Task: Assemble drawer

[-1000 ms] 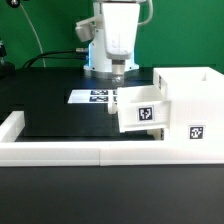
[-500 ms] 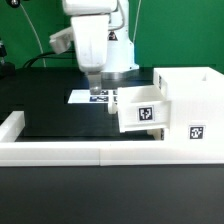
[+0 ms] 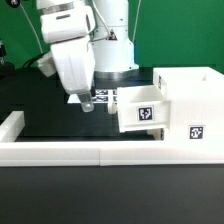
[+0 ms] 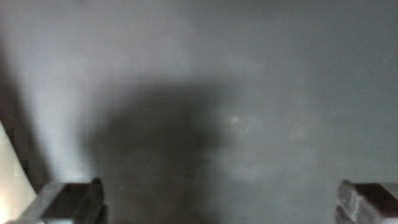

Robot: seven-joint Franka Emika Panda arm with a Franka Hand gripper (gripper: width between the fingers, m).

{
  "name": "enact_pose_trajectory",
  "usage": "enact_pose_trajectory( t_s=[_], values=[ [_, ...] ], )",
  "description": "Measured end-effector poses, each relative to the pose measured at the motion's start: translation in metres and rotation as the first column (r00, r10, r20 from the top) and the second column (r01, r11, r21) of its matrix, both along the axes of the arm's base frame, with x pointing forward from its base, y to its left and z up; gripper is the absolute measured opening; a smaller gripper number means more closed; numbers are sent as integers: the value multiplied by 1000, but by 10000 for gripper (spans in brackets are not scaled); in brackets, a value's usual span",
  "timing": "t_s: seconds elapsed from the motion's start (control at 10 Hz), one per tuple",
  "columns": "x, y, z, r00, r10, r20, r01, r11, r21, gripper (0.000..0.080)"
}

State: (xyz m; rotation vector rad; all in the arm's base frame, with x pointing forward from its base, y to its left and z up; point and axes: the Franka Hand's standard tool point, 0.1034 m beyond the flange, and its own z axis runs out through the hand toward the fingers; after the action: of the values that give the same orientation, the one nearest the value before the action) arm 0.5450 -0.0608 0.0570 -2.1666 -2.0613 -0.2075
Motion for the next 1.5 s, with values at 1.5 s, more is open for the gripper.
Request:
enact_pose_trajectory(
  t_s=[1.5],
  values=[
    [12,67,3,983,-181,-39,181,983,5,649]
  ],
)
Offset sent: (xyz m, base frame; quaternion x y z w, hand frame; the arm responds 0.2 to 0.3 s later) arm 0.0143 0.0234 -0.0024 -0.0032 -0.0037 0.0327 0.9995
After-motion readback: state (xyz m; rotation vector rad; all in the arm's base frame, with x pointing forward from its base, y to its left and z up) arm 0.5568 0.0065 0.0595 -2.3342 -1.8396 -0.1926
